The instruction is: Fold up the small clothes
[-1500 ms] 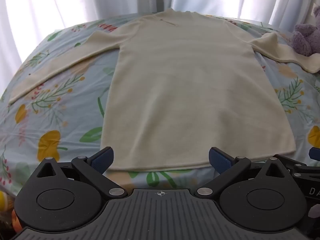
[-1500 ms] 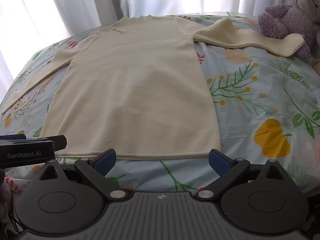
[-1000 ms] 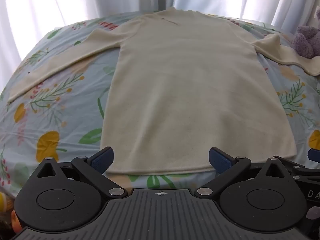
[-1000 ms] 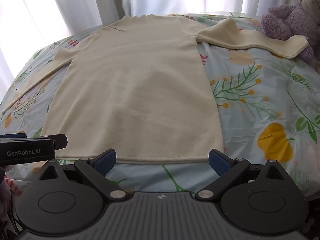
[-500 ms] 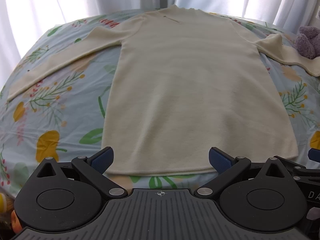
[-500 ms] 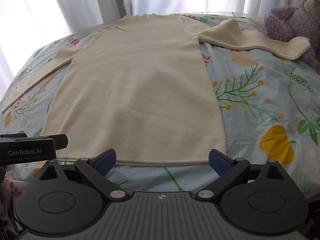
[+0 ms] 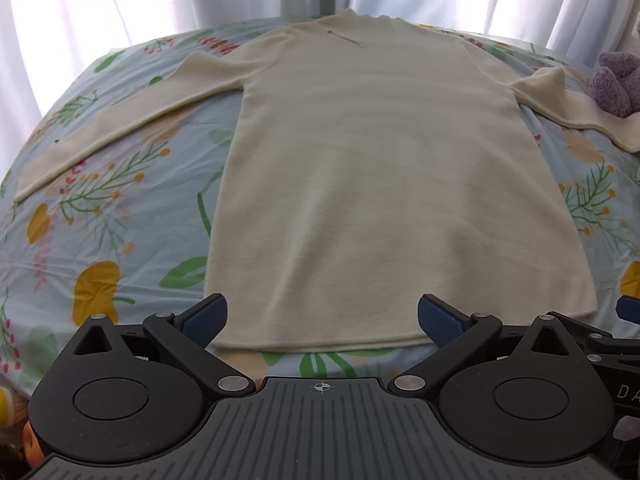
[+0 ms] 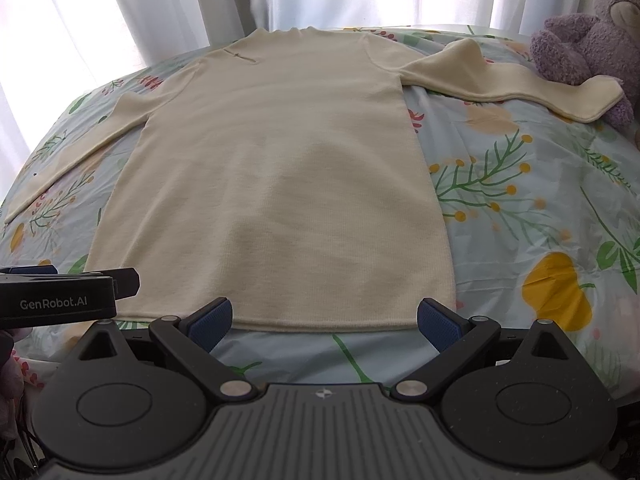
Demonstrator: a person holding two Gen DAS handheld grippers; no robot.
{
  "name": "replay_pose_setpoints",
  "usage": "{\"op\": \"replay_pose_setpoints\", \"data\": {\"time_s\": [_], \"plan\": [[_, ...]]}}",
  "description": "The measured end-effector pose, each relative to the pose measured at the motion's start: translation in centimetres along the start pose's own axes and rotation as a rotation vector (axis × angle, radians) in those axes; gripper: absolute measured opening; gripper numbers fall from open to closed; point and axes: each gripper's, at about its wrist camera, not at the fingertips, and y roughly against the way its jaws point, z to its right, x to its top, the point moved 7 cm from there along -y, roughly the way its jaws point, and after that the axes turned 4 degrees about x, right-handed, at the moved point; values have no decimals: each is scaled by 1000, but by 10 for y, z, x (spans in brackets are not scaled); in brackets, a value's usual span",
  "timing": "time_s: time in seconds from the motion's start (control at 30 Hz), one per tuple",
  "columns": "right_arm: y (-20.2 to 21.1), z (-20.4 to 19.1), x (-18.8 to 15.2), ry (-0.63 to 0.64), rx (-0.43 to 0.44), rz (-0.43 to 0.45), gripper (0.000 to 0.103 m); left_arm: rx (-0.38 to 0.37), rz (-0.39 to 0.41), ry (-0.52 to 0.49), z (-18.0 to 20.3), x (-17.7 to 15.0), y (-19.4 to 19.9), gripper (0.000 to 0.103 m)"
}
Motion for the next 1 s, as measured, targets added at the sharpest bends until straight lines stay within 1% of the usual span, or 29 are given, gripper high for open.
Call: {"op": "replay_pose_setpoints", "data": {"time_s": [1.0], "plan": [[2, 2, -2, -11, 4, 0, 99, 5, -7, -5, 1, 0, 0, 103]]}}
